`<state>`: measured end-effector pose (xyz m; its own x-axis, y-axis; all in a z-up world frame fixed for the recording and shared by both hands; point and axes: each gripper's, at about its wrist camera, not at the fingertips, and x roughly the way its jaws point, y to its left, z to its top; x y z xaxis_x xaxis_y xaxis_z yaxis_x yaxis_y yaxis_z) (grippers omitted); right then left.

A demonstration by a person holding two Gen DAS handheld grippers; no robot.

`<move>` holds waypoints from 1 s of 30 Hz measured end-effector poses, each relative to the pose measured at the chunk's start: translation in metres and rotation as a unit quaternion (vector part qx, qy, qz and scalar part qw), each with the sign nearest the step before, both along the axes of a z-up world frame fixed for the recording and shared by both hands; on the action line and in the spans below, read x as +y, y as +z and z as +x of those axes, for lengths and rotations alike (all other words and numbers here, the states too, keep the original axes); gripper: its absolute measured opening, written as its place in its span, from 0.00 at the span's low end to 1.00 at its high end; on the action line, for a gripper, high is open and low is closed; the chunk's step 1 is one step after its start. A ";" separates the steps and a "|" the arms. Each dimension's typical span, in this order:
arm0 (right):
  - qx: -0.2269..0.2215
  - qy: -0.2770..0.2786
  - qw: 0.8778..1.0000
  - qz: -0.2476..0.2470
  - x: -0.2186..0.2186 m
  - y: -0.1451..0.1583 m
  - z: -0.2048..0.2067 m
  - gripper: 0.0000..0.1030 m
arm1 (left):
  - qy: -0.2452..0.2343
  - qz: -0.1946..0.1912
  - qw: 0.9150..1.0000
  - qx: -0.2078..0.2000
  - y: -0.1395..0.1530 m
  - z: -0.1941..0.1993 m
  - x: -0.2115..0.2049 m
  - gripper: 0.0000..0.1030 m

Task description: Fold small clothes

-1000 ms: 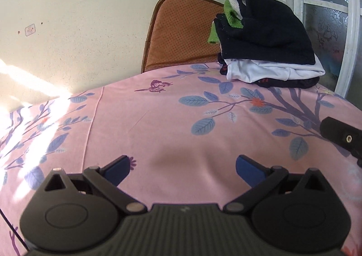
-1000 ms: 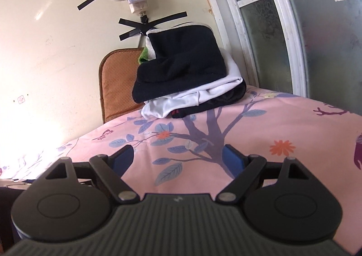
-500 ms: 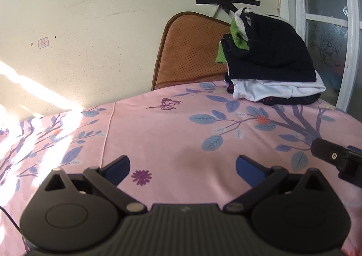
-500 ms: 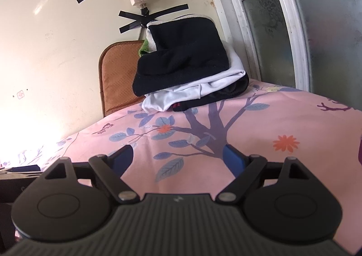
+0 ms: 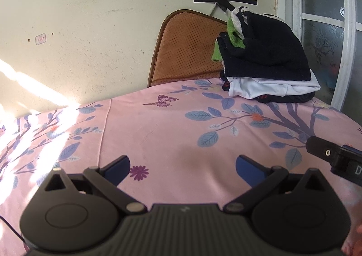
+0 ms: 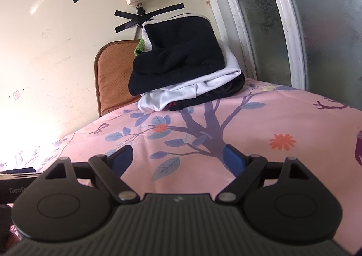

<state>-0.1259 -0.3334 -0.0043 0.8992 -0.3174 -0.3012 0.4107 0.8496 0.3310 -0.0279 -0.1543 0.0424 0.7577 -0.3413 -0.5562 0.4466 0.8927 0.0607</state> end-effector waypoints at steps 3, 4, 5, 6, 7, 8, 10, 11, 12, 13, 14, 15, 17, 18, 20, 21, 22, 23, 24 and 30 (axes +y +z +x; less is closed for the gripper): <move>-0.002 -0.008 1.000 -0.008 0.003 0.001 -0.003 0.86 | 0.001 0.000 1.000 0.011 -0.002 0.003 0.001 1.00; -0.002 -0.010 1.000 -0.011 0.004 0.001 -0.003 0.86 | 0.002 0.000 1.000 0.013 -0.002 0.004 0.001 1.00; 0.001 -0.010 1.000 -0.012 0.005 0.001 -0.004 0.87 | 0.003 0.001 1.000 0.015 -0.002 0.004 0.001 1.00; 0.004 -0.007 1.000 -0.012 0.006 0.001 -0.004 0.87 | 0.003 0.000 1.000 0.016 -0.002 0.004 0.001 1.00; 0.005 -0.005 1.000 -0.013 0.008 0.001 -0.005 0.87 | 0.003 0.000 1.000 0.016 -0.002 0.004 0.002 1.00; 0.005 -0.005 1.000 -0.016 0.010 0.001 -0.006 0.87 | 0.003 0.000 1.000 0.016 -0.002 0.004 0.002 1.00; 0.008 -0.001 1.000 -0.018 0.014 0.001 -0.008 0.87 | 0.001 0.002 1.000 0.014 -0.001 0.003 0.002 1.00; 0.009 0.002 1.000 -0.017 0.015 0.001 -0.009 0.87 | -0.001 0.003 1.000 0.013 -0.001 0.002 0.002 1.00; 0.010 0.003 1.000 -0.016 0.017 0.001 -0.010 0.87 | -0.004 0.003 1.000 0.012 -0.001 0.001 0.001 1.00; 0.011 0.004 1.000 -0.015 0.018 0.001 -0.011 0.87 | -0.005 0.005 1.000 0.012 -0.001 0.001 0.001 1.00; 0.011 0.005 1.000 -0.015 0.019 0.001 -0.011 0.87 | -0.005 0.006 1.000 0.010 0.000 0.000 0.001 1.00; 0.012 0.005 1.000 -0.015 0.019 0.000 -0.011 0.87 | -0.005 0.006 1.000 0.006 0.001 -0.002 0.001 1.00; 0.015 0.004 1.000 -0.015 0.020 0.000 -0.010 0.87 | -0.006 0.006 1.000 0.003 0.001 -0.003 0.001 1.00; 0.015 0.003 1.000 -0.015 0.021 0.000 -0.010 0.87 | -0.006 0.006 1.000 0.003 0.001 -0.003 0.001 1.00; 0.014 0.003 1.000 -0.016 0.021 0.000 -0.010 0.87 | -0.008 0.008 1.000 0.005 0.001 -0.003 0.000 1.00; 0.014 0.003 1.000 -0.016 0.021 0.000 -0.010 0.87 | -0.009 0.008 1.000 0.006 0.001 -0.003 0.000 1.00; 0.014 0.002 1.000 -0.015 0.021 0.000 -0.011 0.87 | -0.009 0.008 1.000 0.006 0.001 -0.003 0.000 1.00; 0.014 0.002 1.000 -0.015 0.021 0.000 -0.011 0.87 | -0.008 0.009 1.000 0.008 0.000 -0.003 0.000 1.00; 0.014 0.001 1.000 -0.015 0.021 0.000 -0.011 0.87 | -0.006 0.010 1.000 0.010 0.000 -0.003 -0.001 1.00; 0.014 0.001 1.000 -0.012 0.021 0.000 -0.011 0.87 | -0.004 0.007 0.999 0.042 -0.003 0.002 -0.001 1.00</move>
